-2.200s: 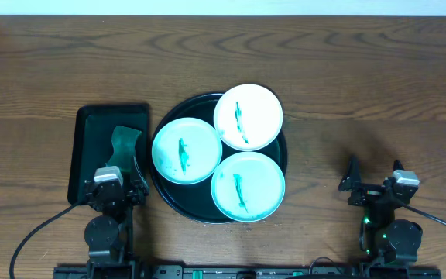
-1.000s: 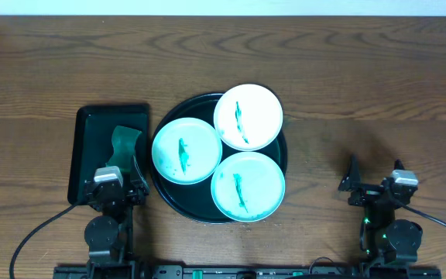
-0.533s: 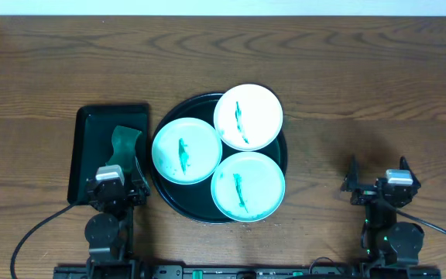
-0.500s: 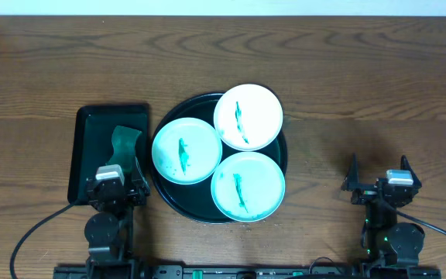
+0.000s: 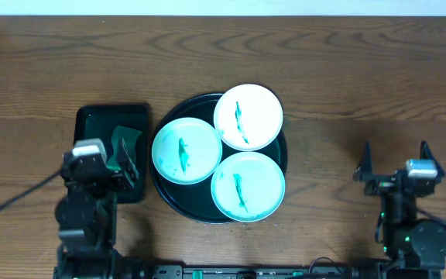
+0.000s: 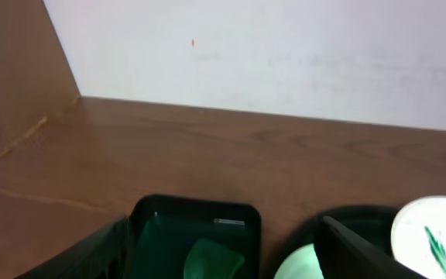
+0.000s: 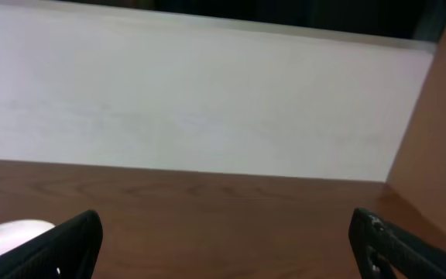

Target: Clean dirty plates on tray and stack at the side

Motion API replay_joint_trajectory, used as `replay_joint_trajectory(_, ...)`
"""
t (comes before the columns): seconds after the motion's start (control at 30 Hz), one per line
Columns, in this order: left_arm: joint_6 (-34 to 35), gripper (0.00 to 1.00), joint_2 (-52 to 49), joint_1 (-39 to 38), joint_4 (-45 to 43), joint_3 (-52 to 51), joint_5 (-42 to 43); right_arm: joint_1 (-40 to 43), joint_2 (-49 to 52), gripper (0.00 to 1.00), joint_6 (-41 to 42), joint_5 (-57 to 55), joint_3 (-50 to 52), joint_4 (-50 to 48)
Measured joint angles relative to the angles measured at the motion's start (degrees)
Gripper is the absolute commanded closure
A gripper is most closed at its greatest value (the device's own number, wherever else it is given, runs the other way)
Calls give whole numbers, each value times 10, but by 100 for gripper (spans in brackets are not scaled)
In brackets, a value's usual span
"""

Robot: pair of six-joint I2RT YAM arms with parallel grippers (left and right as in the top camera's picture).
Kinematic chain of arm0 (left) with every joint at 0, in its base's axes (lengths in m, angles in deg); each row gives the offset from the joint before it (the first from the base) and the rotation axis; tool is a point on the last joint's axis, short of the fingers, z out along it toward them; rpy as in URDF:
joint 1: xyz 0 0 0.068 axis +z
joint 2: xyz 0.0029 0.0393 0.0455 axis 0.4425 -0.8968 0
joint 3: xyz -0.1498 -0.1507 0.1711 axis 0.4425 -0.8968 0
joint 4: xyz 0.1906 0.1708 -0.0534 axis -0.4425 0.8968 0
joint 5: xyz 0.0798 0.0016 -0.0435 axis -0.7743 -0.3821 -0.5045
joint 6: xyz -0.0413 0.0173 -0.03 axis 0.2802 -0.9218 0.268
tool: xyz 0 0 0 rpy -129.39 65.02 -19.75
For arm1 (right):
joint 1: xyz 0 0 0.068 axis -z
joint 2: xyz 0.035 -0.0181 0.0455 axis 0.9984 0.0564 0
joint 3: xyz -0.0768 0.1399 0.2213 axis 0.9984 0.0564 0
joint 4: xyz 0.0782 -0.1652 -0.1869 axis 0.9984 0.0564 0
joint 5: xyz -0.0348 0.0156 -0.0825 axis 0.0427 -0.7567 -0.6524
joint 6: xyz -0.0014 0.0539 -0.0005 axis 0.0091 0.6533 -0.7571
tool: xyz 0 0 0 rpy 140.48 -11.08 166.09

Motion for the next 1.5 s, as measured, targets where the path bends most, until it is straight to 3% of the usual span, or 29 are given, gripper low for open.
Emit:
replay_joint_trajectory(0.2, 0, 25, -124, 0, 137, 141, 2, 0, 150, 1, -1, 42, -131, 70)
replay_joint_trajectory(0.6, 0, 25, -362, 0, 379, 395, 20, 0, 465, 1, -4, 126, -419, 344)
replay_joint_trajectory(0.83, 0, 25, -462, 0, 433, 427, 66, 0, 616, 1, -5, 139, -530, 480)
replay_joint_trajectory(1.1, 0, 25, -523, 0, 438, 427, 123, 0, 674, 2, 15, 201, -534, 490)
replay_joint_trajectory(1.2, 0, 25, -532, 0, 438, 427, 152, -1, 675, 18, 21, 254, -535, 471)
replay_joint_trajectory(1.37, 5, 25, -534, 0, 437, 427, 157, -21, 687, 23, 78, 291, -538, 417)
replay_joint_trajectory(1.5, 41, 21, -534, 8, 444, 427, 106, -83, 723, 31, 141, 279, -542, 399)
